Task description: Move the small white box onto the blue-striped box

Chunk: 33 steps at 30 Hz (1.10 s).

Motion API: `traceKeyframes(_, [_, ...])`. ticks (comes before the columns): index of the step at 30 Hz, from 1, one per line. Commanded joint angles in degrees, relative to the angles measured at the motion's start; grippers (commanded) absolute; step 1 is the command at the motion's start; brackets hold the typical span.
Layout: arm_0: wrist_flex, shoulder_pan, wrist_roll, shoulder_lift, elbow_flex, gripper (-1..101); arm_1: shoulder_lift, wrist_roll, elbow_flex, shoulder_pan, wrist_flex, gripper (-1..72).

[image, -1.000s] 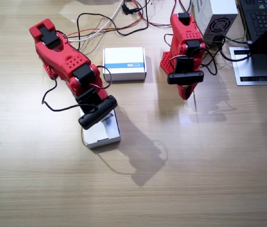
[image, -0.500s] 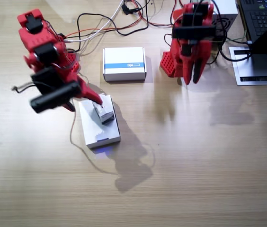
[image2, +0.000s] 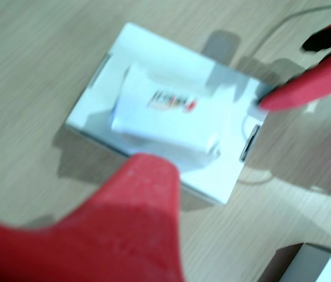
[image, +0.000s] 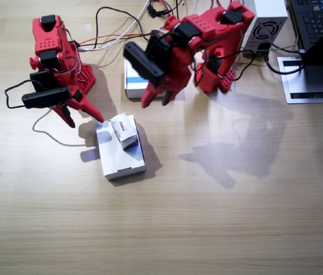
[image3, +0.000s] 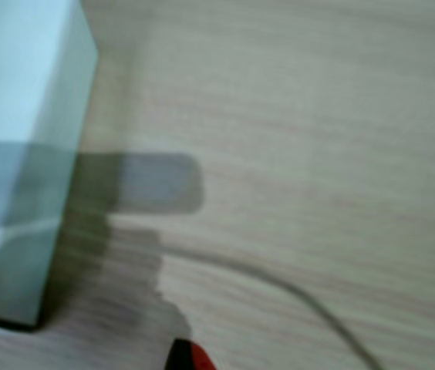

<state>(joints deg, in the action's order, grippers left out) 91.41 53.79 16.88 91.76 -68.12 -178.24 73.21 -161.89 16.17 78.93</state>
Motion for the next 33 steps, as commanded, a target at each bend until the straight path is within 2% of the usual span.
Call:
traceKeyframes(1, [4.48, 1.67, 2.64, -9.58, 18.63, 34, -3.25, -1.23, -1.49, 0.88, -1.49, 53.3])
traceKeyframes(10, [4.48, 0.97, 5.98, -25.22, 31.38, 36, -3.25, 0.53, -1.49, 0.18, -2.02, 53.2])
traceKeyframes(23, [4.57, 5.71, 5.98, -36.65, 37.18, 37, -3.25, 5.19, -1.49, -2.9, 0.09, 53.2])
traceKeyframes(30, [4.57, 3.6, 6.86, -43.59, 39.81, 37, -3.25, 6.15, -1.58, -3.16, 1.41, 53.2])
traceKeyframes(33, [4.57, 2.64, 9.4, -47.55, 40.17, 31, -3.25, 5.89, -1.58, -2.55, 2.2, 53.2])
